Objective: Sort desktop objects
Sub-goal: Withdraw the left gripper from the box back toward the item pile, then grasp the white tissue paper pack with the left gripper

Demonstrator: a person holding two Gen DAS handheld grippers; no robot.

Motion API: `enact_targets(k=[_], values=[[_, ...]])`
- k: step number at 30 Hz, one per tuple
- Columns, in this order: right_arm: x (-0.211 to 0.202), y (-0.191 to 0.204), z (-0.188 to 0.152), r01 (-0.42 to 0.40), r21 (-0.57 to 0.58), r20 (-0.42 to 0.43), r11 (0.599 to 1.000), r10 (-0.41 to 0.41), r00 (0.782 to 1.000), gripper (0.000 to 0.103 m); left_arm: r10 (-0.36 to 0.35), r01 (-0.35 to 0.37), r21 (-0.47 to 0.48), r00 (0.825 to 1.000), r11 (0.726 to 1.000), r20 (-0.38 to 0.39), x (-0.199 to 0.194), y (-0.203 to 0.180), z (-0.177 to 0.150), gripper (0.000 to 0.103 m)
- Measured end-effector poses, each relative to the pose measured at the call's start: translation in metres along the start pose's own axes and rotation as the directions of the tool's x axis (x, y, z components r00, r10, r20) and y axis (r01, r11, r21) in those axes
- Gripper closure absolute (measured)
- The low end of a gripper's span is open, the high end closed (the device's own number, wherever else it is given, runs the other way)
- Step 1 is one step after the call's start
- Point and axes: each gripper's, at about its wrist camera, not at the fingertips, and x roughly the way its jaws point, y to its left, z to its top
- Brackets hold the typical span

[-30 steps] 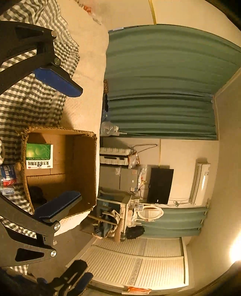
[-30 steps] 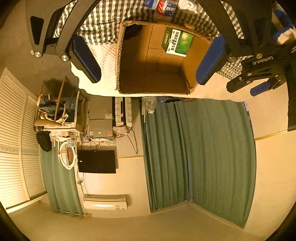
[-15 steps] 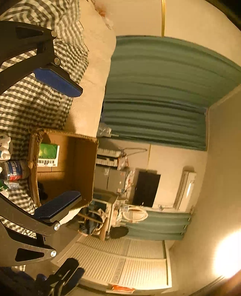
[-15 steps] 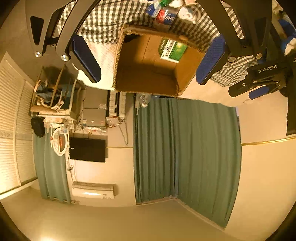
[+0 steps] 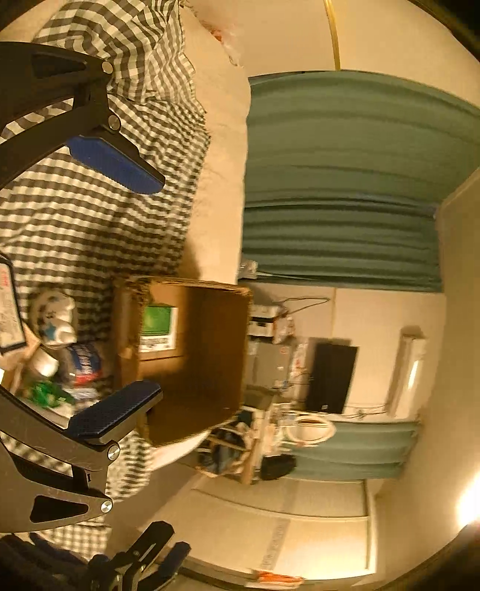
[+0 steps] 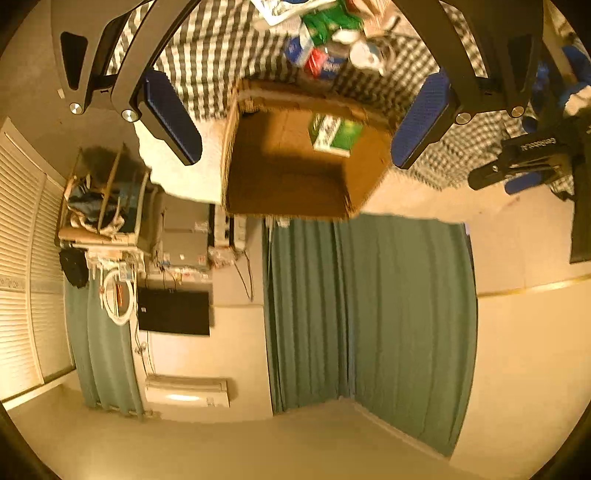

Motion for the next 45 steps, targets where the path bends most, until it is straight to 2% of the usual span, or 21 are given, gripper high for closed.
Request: enact_targets(k=[4,9,15,17,21,26,34,37,43,45], values=[[0.003,0.002,-0.019,0.042,-0.034,-0.052,0.999,-0.044,0.998,0.000,-0.018,0.019,0.016,0.998,1.000,-0.060,0.001,0.002,-0.014,0.000],[0.010,-0.001,-0.048,0.016,-0.004,-0.155,1.000,-0.017,0.988,0.000,-0.036,0.036,0.000,0.990,0.999,-0.134,0.005,0.006,-0.031,0.000],[0.013,0.003,-0.084,0.028,-0.045,-0.252,0.999,-0.039,0.967,0.000,-0.035,0.053,0.089,0.980,0.995,-0.198,0.010,-0.004,-0.054,0.000],[0.014,0.007,-0.092,0.035,-0.076,-0.282,0.997,-0.055,0.958,0.000,-0.032,0.063,0.115,0.967,0.991,-0.254,0.018,-0.006,-0.064,0.001],[0.016,0.009,-0.108,0.032,-0.087,-0.335,0.996,-0.060,0.940,0.000,-0.054,0.093,0.103,0.943,0.990,-0.330,0.028,-0.001,-0.083,0.004],[0.027,0.010,-0.129,0.039,-0.114,-0.421,0.993,-0.084,0.903,0.000,-0.043,0.105,0.136,0.916,0.985,-0.400,0.032,0.001,-0.105,0.004],[0.051,0.031,-0.160,-0.002,-0.209,-0.533,0.978,-0.112,0.839,0.000,-0.067,0.195,0.226,0.878,0.954,-0.474,0.038,-0.008,-0.126,0.004],[0.060,0.032,-0.172,0.017,-0.254,-0.565,0.967,-0.162,0.809,0.000,-0.066,0.219,0.250,0.861,0.943,-0.504,0.043,-0.012,-0.134,0.004],[0.071,0.028,-0.183,0.032,-0.280,-0.593,0.959,-0.199,0.780,0.000,-0.032,0.215,0.271,0.833,0.938,-0.552,0.062,-0.015,-0.154,0.004],[0.075,0.027,-0.186,0.035,-0.293,-0.595,0.956,-0.211,0.776,0.001,-0.020,0.208,0.270,0.824,0.940,-0.566,0.069,-0.014,-0.159,0.008]])
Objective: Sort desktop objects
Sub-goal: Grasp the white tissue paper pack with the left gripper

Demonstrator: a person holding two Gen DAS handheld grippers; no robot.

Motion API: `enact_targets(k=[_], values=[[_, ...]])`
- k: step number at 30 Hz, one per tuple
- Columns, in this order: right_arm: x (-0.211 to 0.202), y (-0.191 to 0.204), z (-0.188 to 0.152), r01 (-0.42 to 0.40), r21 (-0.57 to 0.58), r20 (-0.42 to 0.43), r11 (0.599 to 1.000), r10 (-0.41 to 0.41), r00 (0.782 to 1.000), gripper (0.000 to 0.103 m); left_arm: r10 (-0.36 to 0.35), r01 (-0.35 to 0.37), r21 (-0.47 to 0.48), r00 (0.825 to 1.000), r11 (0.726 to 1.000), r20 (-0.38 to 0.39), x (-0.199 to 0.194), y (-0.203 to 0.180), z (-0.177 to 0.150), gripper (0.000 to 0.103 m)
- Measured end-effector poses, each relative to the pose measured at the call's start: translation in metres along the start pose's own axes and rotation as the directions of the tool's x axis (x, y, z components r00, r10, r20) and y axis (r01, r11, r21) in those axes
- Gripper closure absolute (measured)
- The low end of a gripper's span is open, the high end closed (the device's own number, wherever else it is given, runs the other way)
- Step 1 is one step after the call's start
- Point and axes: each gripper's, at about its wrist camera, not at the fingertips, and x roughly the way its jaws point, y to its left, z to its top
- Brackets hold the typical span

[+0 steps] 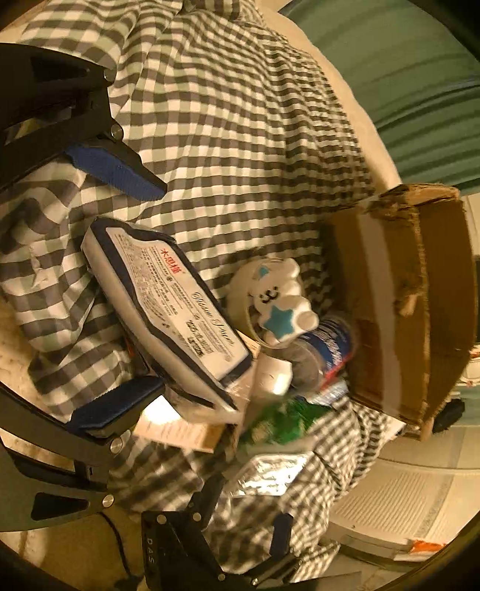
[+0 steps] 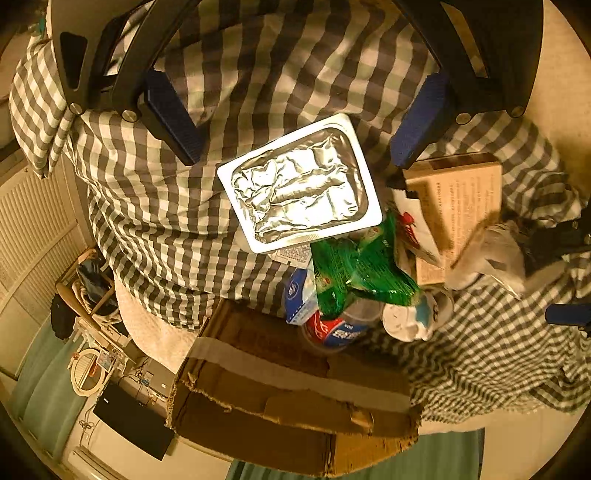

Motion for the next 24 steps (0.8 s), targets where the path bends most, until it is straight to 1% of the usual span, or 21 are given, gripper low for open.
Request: enact_targets(k=[1,3,4,6,7,9,10,12,14,17,20,24], values=[[0.004,0.001,0.000,0.007,-0.006,-0.008,1.000,-0.007,1.000,0.001,0.004,-0.004,-0.001,1.000,1.000,-0.006,0.003,0.000,0.000,0.008],[0.010,0.002,0.000,0.011,-0.014,-0.021,1.000,-0.011,1.000,0.001,0.007,-0.007,0.000,1.000,1.000,-0.012,0.006,-0.001,0.000,0.015],[0.013,0.003,0.000,0.017,-0.016,-0.028,1.000,-0.018,0.999,0.002,0.004,-0.004,0.001,1.000,1.000,-0.014,0.008,-0.002,0.000,0.016],[0.018,0.002,0.001,0.022,-0.016,-0.037,1.000,-0.023,0.999,0.006,0.002,-0.002,0.000,1.000,1.000,-0.019,0.012,-0.003,-0.001,0.025],[0.021,0.001,0.001,0.020,-0.012,-0.044,1.000,-0.020,0.999,0.009,0.004,-0.004,-0.001,1.000,1.000,-0.023,0.014,-0.003,-0.001,0.028],[0.024,-0.001,0.001,0.016,-0.002,-0.050,1.000,-0.017,0.999,0.017,-0.007,0.007,-0.004,0.999,1.000,-0.035,0.018,-0.003,-0.002,0.046],[0.025,-0.002,0.001,0.013,0.006,-0.054,1.000,-0.013,0.998,0.023,-0.009,0.009,-0.005,0.999,1.000,-0.035,0.018,-0.004,-0.002,0.048],[0.026,-0.006,0.000,-0.008,0.027,-0.056,1.000,0.010,0.998,0.033,-0.016,0.016,-0.011,1.000,1.000,-0.026,0.016,-0.003,-0.002,0.060],[0.025,-0.010,0.000,-0.035,0.051,-0.048,0.998,0.038,0.998,0.045,-0.034,0.033,-0.024,0.999,0.999,-0.015,0.013,0.000,-0.001,0.067],[0.021,-0.015,-0.001,-0.078,0.080,-0.047,0.994,0.082,0.996,0.057,-0.060,0.060,-0.062,0.998,0.996,0.006,0.008,0.004,0.001,0.075],[0.016,-0.016,-0.001,-0.087,0.087,-0.037,0.992,0.090,0.995,0.068,-0.079,0.080,-0.081,0.997,0.993,0.020,0.003,0.005,0.001,0.082],[0.009,-0.022,-0.002,-0.108,0.119,-0.011,0.987,0.110,0.994,0.076,-0.099,0.103,-0.093,0.994,0.990,0.038,-0.003,0.003,0.001,0.088]])
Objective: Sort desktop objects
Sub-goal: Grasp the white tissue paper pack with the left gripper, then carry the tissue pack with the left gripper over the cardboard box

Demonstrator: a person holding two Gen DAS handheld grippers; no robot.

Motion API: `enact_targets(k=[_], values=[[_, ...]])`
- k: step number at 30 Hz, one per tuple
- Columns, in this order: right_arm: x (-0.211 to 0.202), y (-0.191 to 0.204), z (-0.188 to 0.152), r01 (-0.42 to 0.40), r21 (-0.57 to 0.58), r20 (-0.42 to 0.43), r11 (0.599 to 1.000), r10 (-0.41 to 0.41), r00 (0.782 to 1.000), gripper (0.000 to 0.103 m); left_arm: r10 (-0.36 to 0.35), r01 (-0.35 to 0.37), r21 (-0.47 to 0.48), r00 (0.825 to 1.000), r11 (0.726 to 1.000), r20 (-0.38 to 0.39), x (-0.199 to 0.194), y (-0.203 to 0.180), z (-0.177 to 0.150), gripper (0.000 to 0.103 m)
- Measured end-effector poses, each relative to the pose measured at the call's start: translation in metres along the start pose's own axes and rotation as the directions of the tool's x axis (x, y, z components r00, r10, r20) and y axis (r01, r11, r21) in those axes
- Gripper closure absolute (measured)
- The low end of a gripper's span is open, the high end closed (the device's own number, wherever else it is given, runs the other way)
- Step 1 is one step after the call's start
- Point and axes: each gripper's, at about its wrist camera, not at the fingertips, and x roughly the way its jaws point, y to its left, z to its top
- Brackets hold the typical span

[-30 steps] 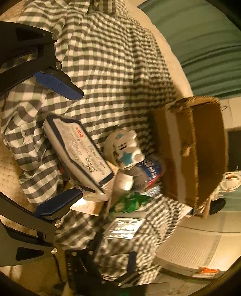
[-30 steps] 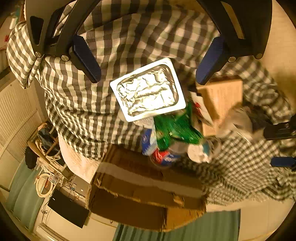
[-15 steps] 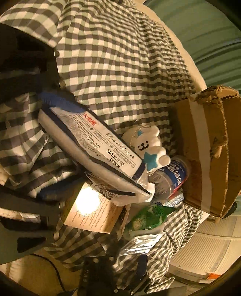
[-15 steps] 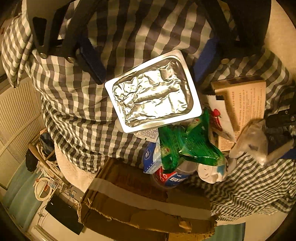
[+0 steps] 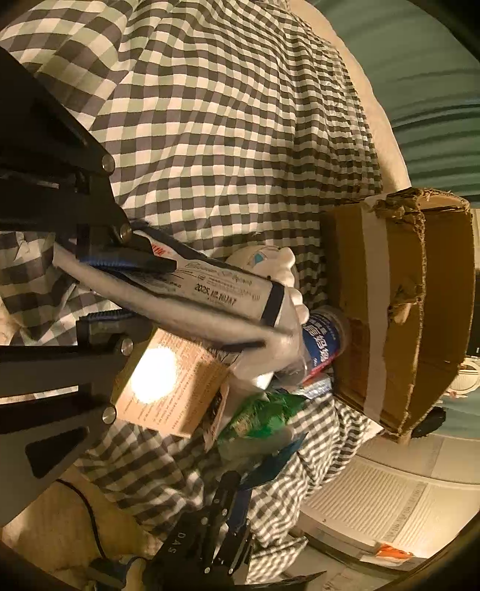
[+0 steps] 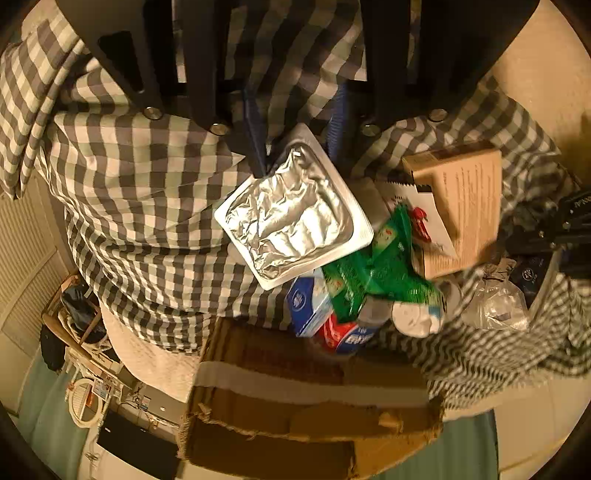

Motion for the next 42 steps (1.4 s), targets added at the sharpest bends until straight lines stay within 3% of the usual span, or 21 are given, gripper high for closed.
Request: enact_targets(k=[5,18,27,32,42], values=[[-0.012,-0.009,0.002,-0.033,0.046,0.044,0.998,0.031,0.999,0.091,-0.019,0.019,-0.009,0.999,1.000,0.037,-0.011,-0.004,0.002,0.090],[-0.039,-0.022,0.006,-0.109,0.112,0.157,0.988,0.090,0.984,0.097,-0.039,0.045,-0.034,0.987,0.998,0.153,-0.041,-0.011,0.010,0.091],[-0.062,-0.024,0.007,-0.149,0.131,0.246,0.980,0.113,0.963,0.097,-0.033,0.047,-0.048,0.966,0.998,0.256,-0.065,-0.019,0.015,0.091],[-0.078,-0.026,0.010,-0.170,0.137,0.314,0.976,0.120,0.942,0.097,-0.020,0.045,-0.074,0.951,0.996,0.307,-0.075,-0.016,0.020,0.091],[-0.119,-0.032,0.023,-0.203,0.128,0.462,0.971,0.122,0.878,0.097,0.005,0.035,-0.090,0.912,0.995,0.411,-0.100,-0.018,0.046,0.091]])
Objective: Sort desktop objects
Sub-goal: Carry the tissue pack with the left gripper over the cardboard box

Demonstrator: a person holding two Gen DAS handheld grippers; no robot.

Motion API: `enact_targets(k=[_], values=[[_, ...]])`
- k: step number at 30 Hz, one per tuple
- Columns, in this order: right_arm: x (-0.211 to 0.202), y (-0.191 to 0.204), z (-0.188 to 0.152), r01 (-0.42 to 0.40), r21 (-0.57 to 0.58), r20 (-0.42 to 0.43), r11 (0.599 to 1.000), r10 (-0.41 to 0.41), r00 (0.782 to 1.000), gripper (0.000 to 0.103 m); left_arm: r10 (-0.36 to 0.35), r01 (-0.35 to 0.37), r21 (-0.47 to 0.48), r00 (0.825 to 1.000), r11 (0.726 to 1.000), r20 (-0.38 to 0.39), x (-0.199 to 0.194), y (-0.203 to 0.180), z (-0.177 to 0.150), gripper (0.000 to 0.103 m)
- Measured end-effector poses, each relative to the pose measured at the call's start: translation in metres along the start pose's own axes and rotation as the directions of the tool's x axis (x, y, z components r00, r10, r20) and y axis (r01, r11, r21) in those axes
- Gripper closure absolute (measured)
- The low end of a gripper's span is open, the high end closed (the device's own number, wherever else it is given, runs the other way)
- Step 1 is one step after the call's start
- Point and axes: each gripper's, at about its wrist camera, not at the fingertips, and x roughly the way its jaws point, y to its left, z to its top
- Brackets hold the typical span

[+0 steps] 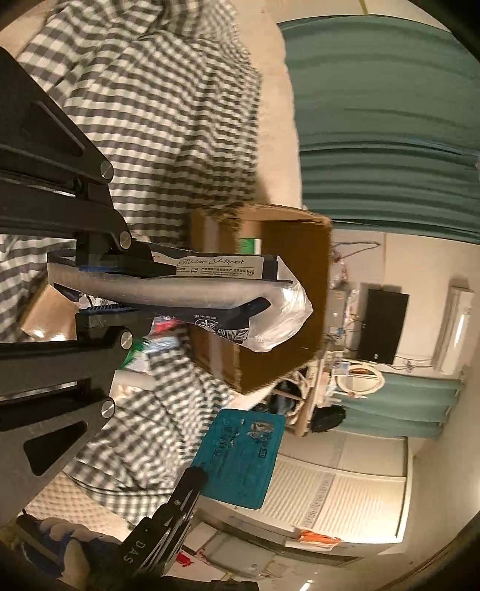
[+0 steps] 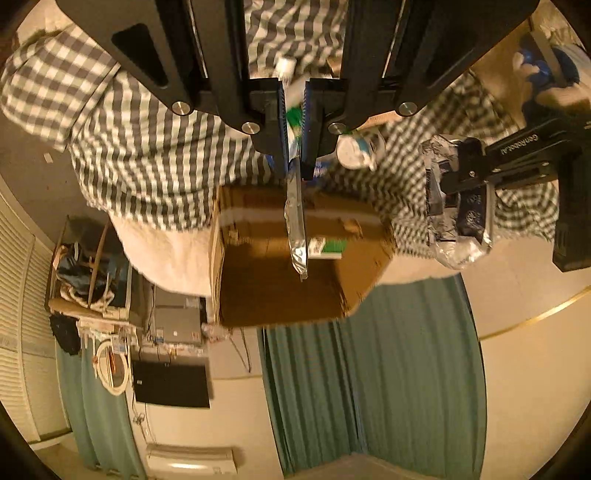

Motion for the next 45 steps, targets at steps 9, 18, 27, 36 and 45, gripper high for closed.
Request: enact_targets(k=[9,18,27,36,45], values=[[-0.020,0.001,0.043,-0.021,-0.017,0.112,1.000,0.023,0.993,0.097,-0.002,-0.001,0.026,0.996,1.000,0.091,-0.007,-0.009,0.045,0.091],[-0.021,0.006,0.091,-0.009,-0.034,0.207,0.999,0.015,0.978,0.097,-0.006,-0.002,0.050,0.988,0.999,0.151,0.002,-0.009,0.092,0.091],[-0.008,0.004,0.129,-0.003,-0.060,0.266,0.998,0.018,0.964,0.097,0.016,-0.030,0.071,0.981,0.997,0.195,0.016,0.000,0.129,0.091],[0.017,0.003,0.151,0.010,-0.084,0.266,0.996,0.013,0.964,0.097,-0.023,0.006,0.092,0.982,0.996,0.186,0.055,0.002,0.164,0.091],[0.071,-0.010,0.166,0.020,-0.097,0.237,0.995,0.004,0.972,0.097,0.003,-0.011,0.072,0.993,0.997,0.114,0.127,0.021,0.164,0.091]])
